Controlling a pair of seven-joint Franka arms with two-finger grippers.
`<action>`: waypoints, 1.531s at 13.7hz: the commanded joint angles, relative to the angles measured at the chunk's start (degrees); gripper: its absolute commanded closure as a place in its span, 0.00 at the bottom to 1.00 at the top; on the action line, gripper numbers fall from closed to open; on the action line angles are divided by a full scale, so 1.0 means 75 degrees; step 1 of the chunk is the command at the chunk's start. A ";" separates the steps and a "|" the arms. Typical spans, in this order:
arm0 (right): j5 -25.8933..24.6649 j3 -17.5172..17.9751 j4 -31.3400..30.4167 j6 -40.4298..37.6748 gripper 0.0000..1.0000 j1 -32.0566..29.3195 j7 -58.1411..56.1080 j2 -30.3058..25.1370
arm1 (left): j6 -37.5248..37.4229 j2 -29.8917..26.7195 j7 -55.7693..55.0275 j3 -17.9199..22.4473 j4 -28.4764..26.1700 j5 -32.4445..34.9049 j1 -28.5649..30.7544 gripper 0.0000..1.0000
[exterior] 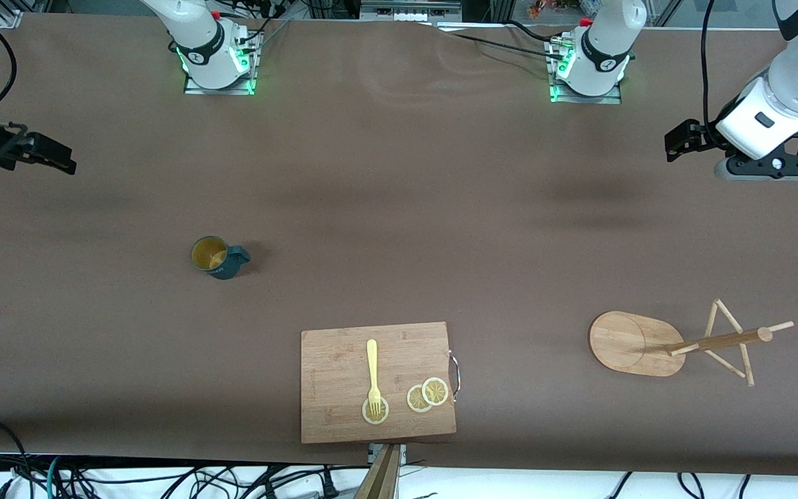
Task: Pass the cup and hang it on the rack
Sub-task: 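Move the right gripper toward the teal mug, then grasp the teal mug rim with the right gripper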
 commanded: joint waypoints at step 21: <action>0.0386 0.0148 -0.2080 0.4448 0.00 0.0718 0.0732 0.3036 | 0.1918 -0.0980 0.4870 -0.0235 -0.1714 0.0110 0.1757 0.00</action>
